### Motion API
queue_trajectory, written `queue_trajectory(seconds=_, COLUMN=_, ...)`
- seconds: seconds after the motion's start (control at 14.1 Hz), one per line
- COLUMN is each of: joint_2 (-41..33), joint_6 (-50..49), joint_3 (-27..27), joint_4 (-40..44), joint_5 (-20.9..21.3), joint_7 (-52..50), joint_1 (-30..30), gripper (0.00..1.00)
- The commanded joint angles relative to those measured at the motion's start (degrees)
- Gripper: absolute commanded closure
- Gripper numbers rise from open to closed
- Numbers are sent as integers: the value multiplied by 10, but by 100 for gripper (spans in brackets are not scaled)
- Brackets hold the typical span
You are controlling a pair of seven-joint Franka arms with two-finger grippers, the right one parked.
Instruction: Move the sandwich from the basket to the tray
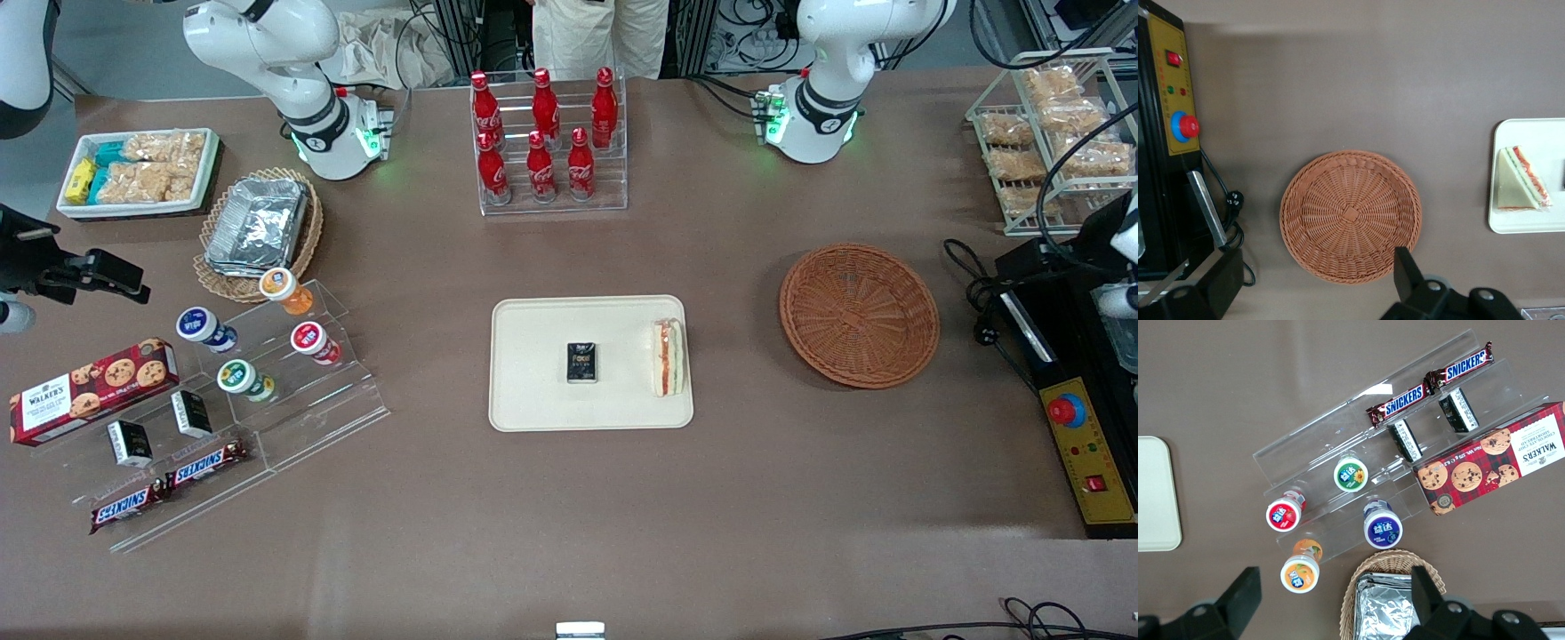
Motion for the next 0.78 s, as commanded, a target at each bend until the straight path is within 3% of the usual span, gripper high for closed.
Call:
queue_trajectory(seconds=0.0, joint_2=1, joint_6=-25, joint_3=6, joint_4=33, joint_5=0, joint_7=2, joint_1=-8, gripper=0)
queue_trajectory(seconds=0.71, joint_2=3, joint_6=-29, joint_3=6, joint_4=32, joint_5=2, joint_7=2, joint_1=-6, gripper=0)
